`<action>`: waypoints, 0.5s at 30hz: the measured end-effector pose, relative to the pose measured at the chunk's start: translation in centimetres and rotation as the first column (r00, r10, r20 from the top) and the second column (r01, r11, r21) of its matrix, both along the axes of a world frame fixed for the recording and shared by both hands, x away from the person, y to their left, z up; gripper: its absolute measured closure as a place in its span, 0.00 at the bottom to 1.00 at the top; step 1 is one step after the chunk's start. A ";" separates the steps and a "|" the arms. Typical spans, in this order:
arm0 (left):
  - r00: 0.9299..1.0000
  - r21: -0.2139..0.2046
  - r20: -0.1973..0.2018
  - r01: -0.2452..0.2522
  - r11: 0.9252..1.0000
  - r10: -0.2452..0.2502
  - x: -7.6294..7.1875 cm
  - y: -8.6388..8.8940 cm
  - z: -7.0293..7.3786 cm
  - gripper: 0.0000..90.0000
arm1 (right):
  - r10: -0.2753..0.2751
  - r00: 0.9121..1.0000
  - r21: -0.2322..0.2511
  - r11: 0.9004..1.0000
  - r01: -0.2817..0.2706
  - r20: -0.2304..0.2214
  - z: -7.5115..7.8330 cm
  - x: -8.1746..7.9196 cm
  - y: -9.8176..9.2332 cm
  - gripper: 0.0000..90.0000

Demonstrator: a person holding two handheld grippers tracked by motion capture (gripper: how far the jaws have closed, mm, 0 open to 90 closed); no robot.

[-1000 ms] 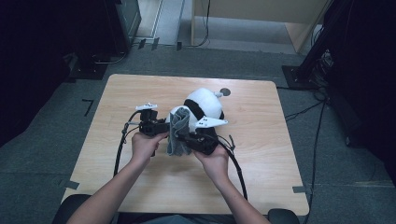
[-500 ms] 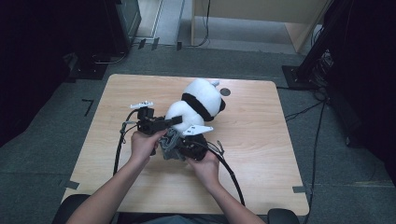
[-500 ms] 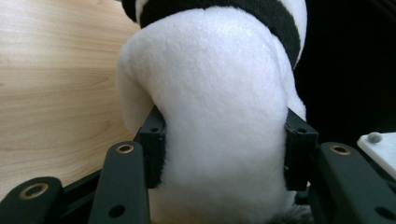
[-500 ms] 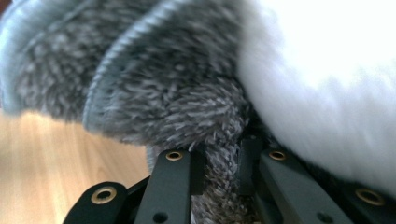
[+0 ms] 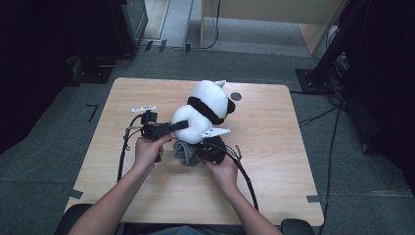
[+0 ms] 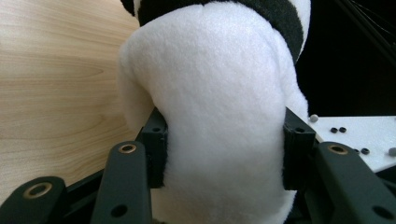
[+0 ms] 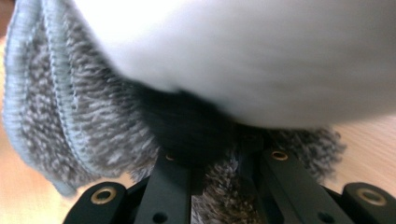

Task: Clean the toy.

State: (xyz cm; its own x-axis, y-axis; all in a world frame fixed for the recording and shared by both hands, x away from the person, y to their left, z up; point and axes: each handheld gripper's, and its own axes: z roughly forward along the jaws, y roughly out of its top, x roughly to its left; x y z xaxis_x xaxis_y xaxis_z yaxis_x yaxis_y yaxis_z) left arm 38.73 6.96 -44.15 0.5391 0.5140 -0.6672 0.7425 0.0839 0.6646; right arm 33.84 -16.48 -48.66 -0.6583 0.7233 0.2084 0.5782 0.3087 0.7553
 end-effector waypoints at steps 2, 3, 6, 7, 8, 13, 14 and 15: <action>1.000 0.001 -0.003 0.005 1.000 -0.005 0.1 0.1 0.0 0.56 | -0.015 1.000 -0.006 1.000 0.014 -0.010 0.0 0.3 -0.6 0.89; 1.000 0.000 -0.005 0.005 1.000 -0.005 0.1 0.2 0.0 0.55 | -0.026 1.000 -0.006 1.000 0.026 -0.013 0.1 0.5 -1.0 0.89; 1.000 0.014 -0.002 0.005 1.000 -0.005 0.2 0.3 -0.1 0.55 | -0.063 0.998 -0.006 0.998 0.063 -0.022 0.2 0.8 -2.1 0.89; 1.000 0.019 0.002 0.004 1.000 -0.004 0.2 0.3 -0.1 0.55 | -0.077 0.997 -0.007 0.997 0.076 -0.024 0.4 0.9 -2.4 0.89; 1.000 0.019 0.001 0.002 1.000 -0.002 0.2 0.3 -0.1 0.55 | -0.088 0.996 -0.005 0.996 0.088 -0.024 0.5 1.0 -2.8 0.89; 1.000 0.041 0.025 -0.015 0.999 0.014 0.1 0.5 0.2 0.55 | -0.147 0.989 0.027 0.989 0.147 -0.027 1.3 1.4 -4.7 0.89; 0.999 0.056 0.036 -0.019 0.998 0.017 0.1 0.6 0.3 0.55 | -0.162 0.987 0.035 0.986 0.163 -0.023 1.6 1.4 -5.1 0.89; 0.999 0.067 0.045 -0.023 0.997 0.020 0.1 0.6 0.4 0.55 | -0.175 0.984 0.047 0.983 0.176 -0.018 1.8 1.4 -5.6 0.89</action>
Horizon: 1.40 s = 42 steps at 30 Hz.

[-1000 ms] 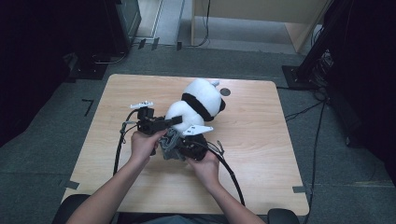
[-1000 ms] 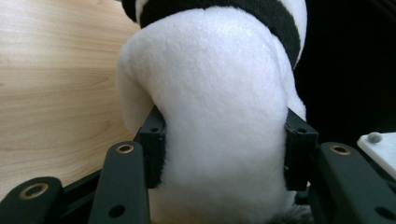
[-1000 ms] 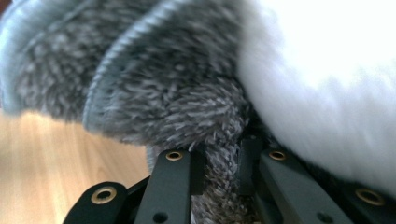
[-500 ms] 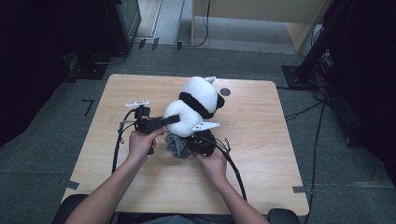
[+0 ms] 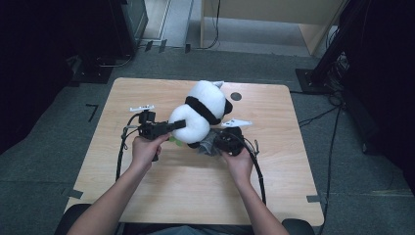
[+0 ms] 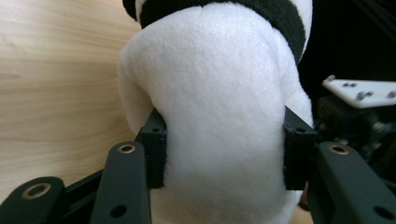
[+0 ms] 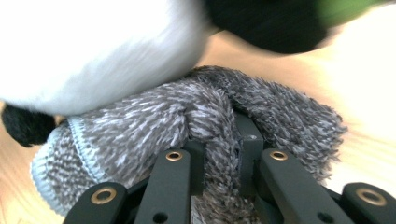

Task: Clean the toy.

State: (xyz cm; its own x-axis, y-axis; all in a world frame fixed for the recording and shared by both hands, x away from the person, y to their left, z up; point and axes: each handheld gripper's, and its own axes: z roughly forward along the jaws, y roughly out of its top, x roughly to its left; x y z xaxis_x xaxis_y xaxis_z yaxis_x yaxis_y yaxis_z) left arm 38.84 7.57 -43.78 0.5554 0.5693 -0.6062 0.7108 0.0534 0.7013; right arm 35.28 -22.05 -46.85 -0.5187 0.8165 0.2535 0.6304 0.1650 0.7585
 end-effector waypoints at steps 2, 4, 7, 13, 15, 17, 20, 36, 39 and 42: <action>1.000 0.003 -0.001 -0.004 1.000 0.004 0.0 0.1 0.0 0.55 | -0.029 1.000 0.035 0.999 0.029 0.011 0.6 0.0 -1.1 0.89; 1.000 0.000 0.001 -0.013 1.000 0.013 0.1 0.2 0.0 0.55 | -0.043 0.999 0.062 0.997 0.042 0.020 1.3 -0.2 -1.7 0.89; 0.999 0.026 0.020 -0.034 0.999 0.033 0.2 0.6 0.1 0.55 | -0.056 0.997 0.097 0.994 0.050 0.061 2.6 -0.5 -2.3 0.89; 0.995 0.134 0.079 -0.067 0.989 0.057 0.0 0.2 0.2 0.55 | -0.056 0.990 0.202 0.979 0.029 0.133 5.5 -1.6 -3.0 0.89; 0.994 0.152 0.095 -0.065 0.986 0.051 -0.2 -0.1 0.2 0.55 | -0.024 0.991 0.195 0.981 -0.002 0.131 5.5 -1.8 -2.2 0.89; 0.992 0.171 0.120 -0.067 0.983 0.047 -0.5 -0.7 0.3 0.55 | 0.011 0.993 0.184 0.982 -0.033 0.118 5.3 -1.9 -1.0 0.89; 0.988 0.197 0.148 -0.064 0.978 0.035 -1.0 -1.4 0.5 0.55 | 0.051 0.993 0.166 0.984 -0.068 0.106 4.9 -1.9 0.8 0.89; 0.991 0.157 0.125 -0.075 0.985 0.055 -1.3 -1.9 0.4 0.55 | 0.205 0.974 0.156 0.963 -0.218 0.094 3.5 -3.7 7.1 0.89; 0.991 0.146 0.119 -0.080 0.986 0.063 -1.2 -1.8 0.5 0.55 | 0.221 0.969 0.161 0.958 -0.236 0.106 3.2 -3.8 7.9 0.89; 0.993 0.117 0.097 -0.077 0.990 0.066 -1.2 -1.7 0.6 0.55 | 0.242 0.964 0.149 0.955 -0.257 0.112 2.6 -4.0 8.7 0.89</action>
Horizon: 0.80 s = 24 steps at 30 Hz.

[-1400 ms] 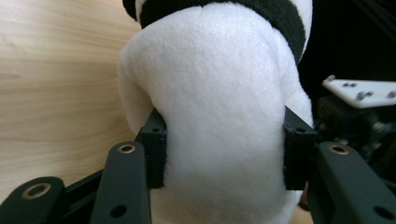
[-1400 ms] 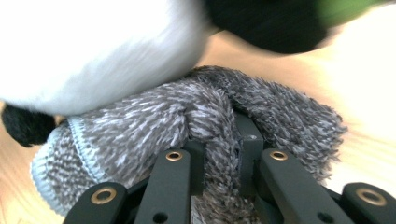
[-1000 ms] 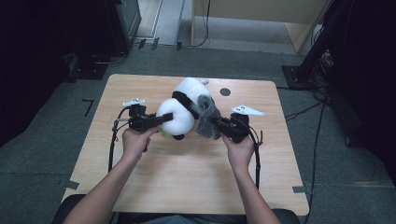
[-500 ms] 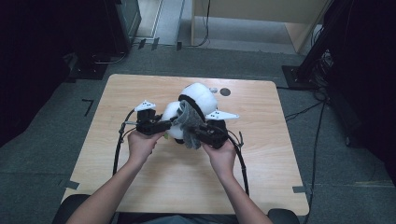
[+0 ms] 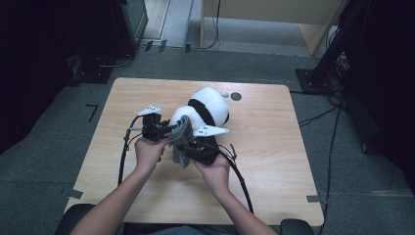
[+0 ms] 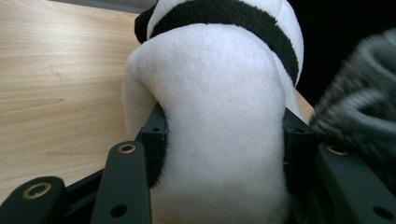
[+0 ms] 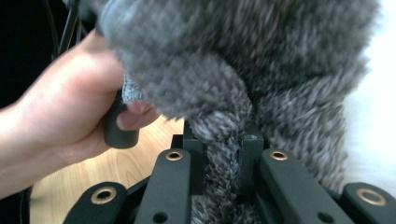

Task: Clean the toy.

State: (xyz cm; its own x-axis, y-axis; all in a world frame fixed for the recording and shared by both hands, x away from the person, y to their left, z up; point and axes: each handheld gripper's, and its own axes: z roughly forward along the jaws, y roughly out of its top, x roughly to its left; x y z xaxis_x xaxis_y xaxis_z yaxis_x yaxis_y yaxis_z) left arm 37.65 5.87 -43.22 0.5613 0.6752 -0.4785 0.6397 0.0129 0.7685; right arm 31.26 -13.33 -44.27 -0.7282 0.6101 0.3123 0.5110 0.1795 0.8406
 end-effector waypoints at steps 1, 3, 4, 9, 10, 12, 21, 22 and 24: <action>1.000 -0.027 -0.015 0.005 1.000 -0.006 0.0 0.0 0.0 0.55 | 0.014 1.000 -0.011 1.000 -0.014 0.003 -0.3 0.0 0.4 0.89; 1.000 -0.065 -0.023 0.016 0.998 -0.017 0.0 0.1 0.2 0.55 | 0.029 1.000 -0.033 0.999 -0.029 0.008 -1.0 -0.2 1.1 0.89; 1.000 -0.065 -0.015 0.018 0.998 -0.019 -0.1 0.1 0.4 0.55 | 0.025 1.000 -0.038 0.999 -0.024 0.012 -1.3 -0.3 1.3 0.89; 1.000 -0.087 -0.013 0.027 0.996 -0.029 -0.2 0.1 0.7 0.55 | 0.018 1.000 -0.088 0.996 -0.019 -0.015 -2.7 0.5 1.4 0.89; 0.999 -0.078 -0.009 0.032 0.996 -0.032 -0.2 0.0 0.7 0.55 | 0.008 1.000 -0.091 0.996 -0.010 -0.021 -3.2 0.7 1.4 0.89; 0.999 -0.056 -0.004 0.036 0.998 -0.036 -0.2 -0.1 0.7 0.55 | 0.002 0.999 -0.091 0.996 -0.005 -0.033 -3.7 0.9 1.2 0.89; 0.998 -0.125 -0.046 0.027 0.992 -0.033 0.3 0.8 0.6 0.55 | -0.030 0.999 -0.121 0.992 0.027 -0.028 -4.4 1.6 0.0 0.89; 0.998 -0.123 -0.044 0.029 0.992 -0.035 0.3 0.9 0.6 0.55 | -0.041 0.998 -0.109 0.993 0.036 -0.052 -4.6 1.9 -0.4 0.89; 0.999 -0.107 -0.032 0.030 0.994 -0.033 0.3 0.9 0.5 0.55 | -0.055 0.997 -0.107 0.993 0.048 -0.061 -4.7 2.2 -1.1 0.89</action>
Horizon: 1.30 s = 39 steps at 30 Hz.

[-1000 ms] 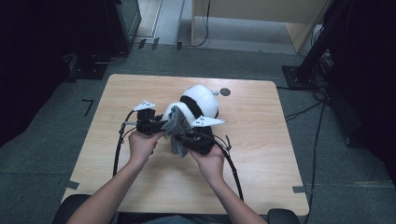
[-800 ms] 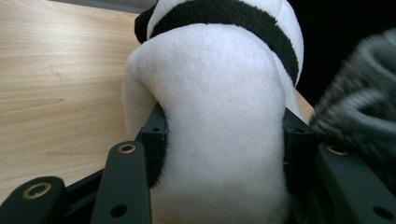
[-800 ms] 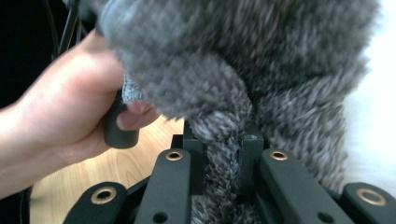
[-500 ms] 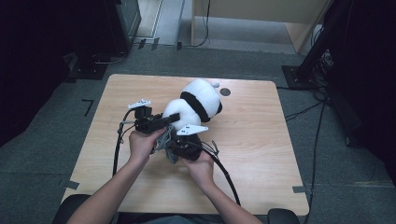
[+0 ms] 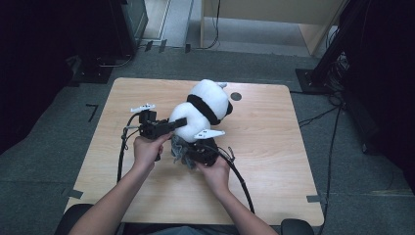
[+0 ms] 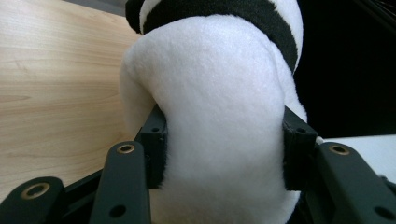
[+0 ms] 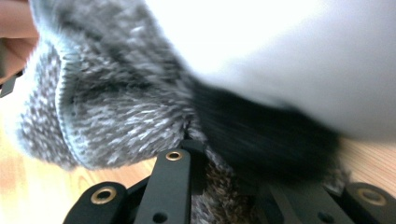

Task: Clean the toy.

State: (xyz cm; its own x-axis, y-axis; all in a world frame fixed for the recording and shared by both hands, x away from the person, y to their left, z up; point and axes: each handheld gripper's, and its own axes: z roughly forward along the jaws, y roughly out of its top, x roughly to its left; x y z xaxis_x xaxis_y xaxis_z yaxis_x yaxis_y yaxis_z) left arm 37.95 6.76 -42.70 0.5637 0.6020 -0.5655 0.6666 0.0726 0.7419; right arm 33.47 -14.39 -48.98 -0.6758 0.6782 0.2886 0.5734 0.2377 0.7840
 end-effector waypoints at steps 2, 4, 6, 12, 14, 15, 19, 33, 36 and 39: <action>1.000 -0.002 -0.009 0.005 1.000 -0.005 0.1 0.1 -0.2 0.54 | -0.004 1.000 -0.007 1.000 0.004 -0.009 0.1 0.1 -0.2 0.89; 1.000 -0.001 -0.015 0.008 1.000 -0.008 0.2 0.2 -0.2 0.54 | -0.002 1.000 -0.014 1.000 0.002 -0.013 0.1 0.1 -0.4 0.89; 1.000 -0.003 -0.015 0.007 1.000 -0.007 0.2 0.3 -0.3 0.54 | -0.003 1.000 -0.023 1.000 0.003 -0.010 0.2 0.1 -0.6 0.89; 1.000 -0.023 -0.013 0.004 1.000 -0.004 0.3 0.8 -0.1 0.54 | -0.032 0.999 -0.045 0.998 0.032 -0.011 0.8 0.4 -1.9 0.89; 1.000 -0.022 -0.019 0.010 1.000 -0.011 0.4 1.0 -0.1 0.54 | -0.040 0.999 -0.052 0.998 0.039 -0.018 0.9 0.5 -2.2 0.89; 1.000 -0.022 -0.022 0.012 1.000 -0.013 0.4 1.1 -0.1 0.54 | -0.043 0.999 -0.060 0.997 0.042 -0.014 1.0 0.6 -2.4 0.89; 1.000 -0.017 -0.026 0.014 1.000 -0.015 0.5 1.5 -0.1 0.54 | -0.064 0.998 -0.090 0.994 0.062 -0.019 1.2 0.8 -3.2 0.89; 0.999 0.063 -0.019 0.050 0.997 -0.049 0.5 2.0 -0.1 0.55 | -0.210 0.978 -0.060 0.976 0.210 0.000 3.5 1.9 -9.0 0.89; 0.998 0.057 -0.018 0.061 0.997 -0.060 0.5 2.0 -0.2 0.55 | -0.248 0.969 -0.022 0.969 0.248 -0.004 4.1 2.1 -10.7 0.89; 0.998 0.047 -0.013 0.068 0.997 -0.067 0.6 2.2 -0.3 0.55 | -0.265 0.964 -0.011 0.964 0.265 -0.013 4.3 2.3 -11.8 0.89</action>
